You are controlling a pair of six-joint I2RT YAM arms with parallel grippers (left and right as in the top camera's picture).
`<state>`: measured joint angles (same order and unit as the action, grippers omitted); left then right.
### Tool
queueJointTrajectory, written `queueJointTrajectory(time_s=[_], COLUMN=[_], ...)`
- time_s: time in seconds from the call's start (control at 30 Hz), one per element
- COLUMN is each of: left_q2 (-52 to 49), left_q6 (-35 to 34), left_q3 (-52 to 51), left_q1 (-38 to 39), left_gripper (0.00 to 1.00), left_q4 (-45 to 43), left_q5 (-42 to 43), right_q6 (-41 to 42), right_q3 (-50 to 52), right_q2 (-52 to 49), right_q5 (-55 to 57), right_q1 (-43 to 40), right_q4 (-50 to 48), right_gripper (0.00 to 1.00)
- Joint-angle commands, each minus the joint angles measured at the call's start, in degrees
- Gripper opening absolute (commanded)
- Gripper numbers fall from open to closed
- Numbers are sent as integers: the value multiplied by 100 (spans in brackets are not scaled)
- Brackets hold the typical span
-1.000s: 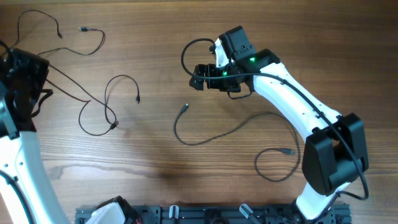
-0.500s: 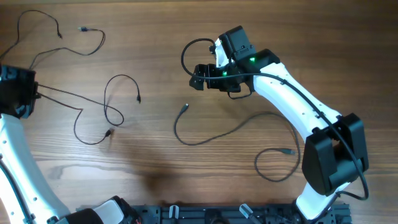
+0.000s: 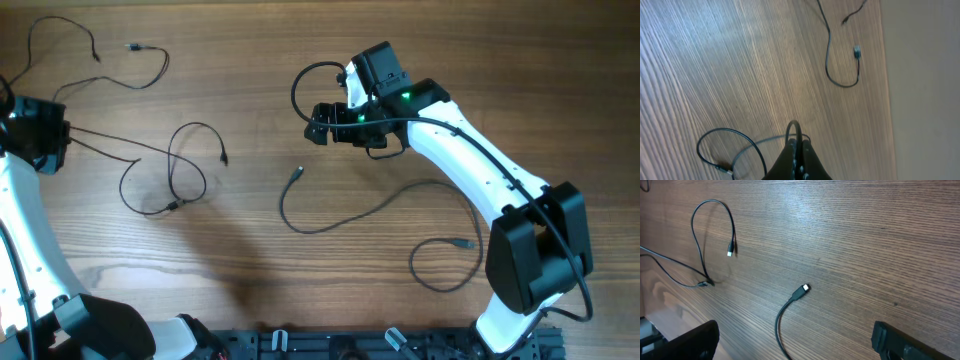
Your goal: Untangle cables
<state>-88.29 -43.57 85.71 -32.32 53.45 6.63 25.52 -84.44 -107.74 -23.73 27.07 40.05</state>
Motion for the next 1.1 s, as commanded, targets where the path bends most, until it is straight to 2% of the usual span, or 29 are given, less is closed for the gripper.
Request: queueJointTrajectory(time_s=[0.0,0.13,0.4,1.07], left_q2=[-66,-66,-66,-334], left_q6=[105,-234,-232,-232], left_q3=[-33,-33,-33,-33], left_q1=[-35,-96,-98,-98], left_gripper=[7,9,9,9], left_q4=[-125,-153,125,107], left_q5=[-743,-1058,-1060,-1250], right_q6=[13,15,13,13], right_q3=[59,59,59,59], right_q2=[-63,-63,-63,-63], right_q5=[66,66,66,66], right_q1=[9,9,9,9], right_q4=[-22,-22,-22,-22], right_gripper=[100,99,100,100])
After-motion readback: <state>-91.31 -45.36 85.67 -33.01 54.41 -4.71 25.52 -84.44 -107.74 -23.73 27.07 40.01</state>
